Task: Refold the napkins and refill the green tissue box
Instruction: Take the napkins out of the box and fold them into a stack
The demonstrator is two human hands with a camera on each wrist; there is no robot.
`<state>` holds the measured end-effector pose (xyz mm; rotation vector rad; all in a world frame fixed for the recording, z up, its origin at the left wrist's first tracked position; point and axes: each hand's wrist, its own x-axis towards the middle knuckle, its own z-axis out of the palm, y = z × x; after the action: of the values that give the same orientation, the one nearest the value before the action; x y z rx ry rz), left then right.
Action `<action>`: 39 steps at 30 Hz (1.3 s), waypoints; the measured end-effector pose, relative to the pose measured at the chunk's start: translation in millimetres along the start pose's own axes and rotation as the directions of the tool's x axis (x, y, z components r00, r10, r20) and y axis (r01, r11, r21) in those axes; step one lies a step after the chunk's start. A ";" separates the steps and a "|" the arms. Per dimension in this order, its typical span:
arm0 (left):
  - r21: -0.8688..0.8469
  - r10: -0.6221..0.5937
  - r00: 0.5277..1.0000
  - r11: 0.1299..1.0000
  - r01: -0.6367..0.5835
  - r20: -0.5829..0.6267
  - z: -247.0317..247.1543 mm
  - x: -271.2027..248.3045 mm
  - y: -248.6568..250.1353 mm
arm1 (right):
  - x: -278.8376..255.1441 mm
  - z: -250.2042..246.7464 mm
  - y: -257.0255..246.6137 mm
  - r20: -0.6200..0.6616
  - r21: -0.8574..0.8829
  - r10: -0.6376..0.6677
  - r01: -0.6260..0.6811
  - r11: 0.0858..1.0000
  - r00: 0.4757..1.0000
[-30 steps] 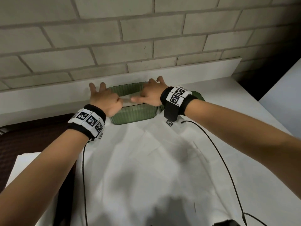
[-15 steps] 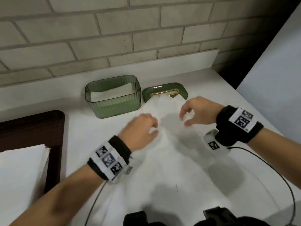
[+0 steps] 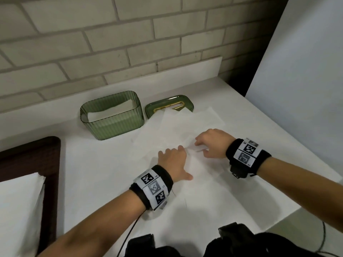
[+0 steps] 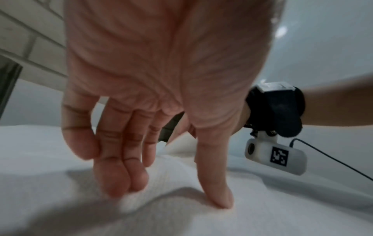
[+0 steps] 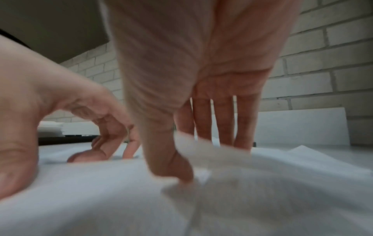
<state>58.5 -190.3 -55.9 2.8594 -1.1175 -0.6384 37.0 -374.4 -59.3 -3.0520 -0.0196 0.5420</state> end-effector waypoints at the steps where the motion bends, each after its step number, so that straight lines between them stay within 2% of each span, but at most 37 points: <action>1: -0.005 -0.031 1.000 1.000 0.031 -0.004 -0.1 -1.0 0.5 | -0.2 0.2 1.4 -0.027 0.034 0.010 -0.009 0.999 1.000; 5: -0.125 -0.096 0.994 0.987 0.101 0.051 1.3 -2.1 -0.4 | -0.9 -3.9 12.2 -0.046 0.182 0.044 -0.035 0.983 0.998; 8: -0.191 -0.108 0.990 0.974 0.125 0.095 4.2 -0.6 -4.6 | 0.4 -4.0 15.9 -0.038 0.185 0.020 -0.013 0.983 0.999; 10: -0.235 -0.089 0.994 0.967 0.102 0.062 2.5 -2.9 -7.2 | 1.9 -3.7 16.8 -0.088 0.227 0.039 -0.018 0.974 0.995; 12: -0.378 -0.062 0.998 0.924 0.063 0.014 -0.3 -4.6 -15.0 | 0.9 -9.6 17.9 -0.149 0.315 0.052 -0.002 0.949 0.988; 15: -0.652 -0.044 0.999 0.758 0.023 -0.017 -6.6 -11.7 -34.7 | -5.5 -32.1 21.6 -0.328 0.354 0.041 0.083 0.932 0.944; 16: -0.749 -0.053 0.999 0.662 0.033 -0.003 -7.5 -14.3 -42.3 | -11.3 -43.7 20.5 -0.401 0.352 0.044 0.110 0.929 0.915; 18: -0.911 -0.105 0.994 0.411 0.031 -0.014 -10.4 -23.7 -54.1 | -25.7 -66.5 16.3 -0.520 0.385 0.067 0.164 0.908 0.851; 19: -0.958 -0.132 0.991 0.286 0.011 -0.028 -13.8 -31.3 -57.2 | -34.0 -77.7 13.0 -0.557 0.451 0.086 0.214 0.866 0.826; 20: -0.985 -0.128 0.992 0.170 0.009 -0.013 -13.9 -36.1 -62.1 | -43.5 -88.3 7.7 -0.566 0.571 0.112 0.291 0.768 0.817; 21: -0.997 -0.113 0.994 0.072 0.013 0.005 -14.0 -40.5 -66.9 | -52.1 -97.8 1.8 -0.562 0.698 0.123 0.388 0.602 0.818; 23: -0.999 -0.046 0.999 -0.049 0.022 0.024 -15.8 -48.2 -73.6 | -66.5 -113.6 -9.3 -0.572 0.808 0.125 0.530 0.258 0.811; 24: -0.996 -0.031 0.999 -0.085 0.011 0.014 -14.3 -48.8 -77.9 | -69.1 -117.8 -13.7 -0.567 0.822 0.119 0.552 0.139 0.815; 26: -0.992 -0.032 0.999 -0.128 0.002 0.006 -11.8 -49.3 -82.1 | -64.9 -119.1 -22.3 -0.518 0.852 0.087 0.522 -0.038 0.851; 28: -0.985 -0.022 0.999 -0.168 -0.038 -0.035 -8.8 -48.8 -81.3 | -51.8 -109.6 -32.5 -0.423 0.888 0.097 0.433 -0.157 0.901; 30: -0.973 -0.016 0.996 -0.213 -0.087 -0.086 -6.8 -49.8 -77.8 | -35.3 -92.5 -42.0 -0.339 0.915 0.150 0.362 -0.176 0.929; 34: -0.944 0.019 0.991 -0.308 -0.119 -0.132 -4.5 -49.7 -74.3 | -12.9 -55.9 -58.6 -0.210 0.969 0.142 0.225 -0.103 0.967; 37: -0.940 0.001 0.992 -0.320 -0.123 -0.130 -8.7 -47.3 -76.0 | -3.7 -43.4 -63.5 -0.170 0.981 0.165 0.182 -0.061 0.972; 39: -0.926 -0.008 0.994 -0.362 -0.104 -0.109 -9.5 -46.3 -80.1 | 0.5 -41.9 -65.3 -0.155 0.983 0.194 0.172 -0.072 0.969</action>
<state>83.3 -101.8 -42.1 1.0898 -0.1560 -0.8173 51.6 -310.8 -17.4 -1.4642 0.2961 -0.0023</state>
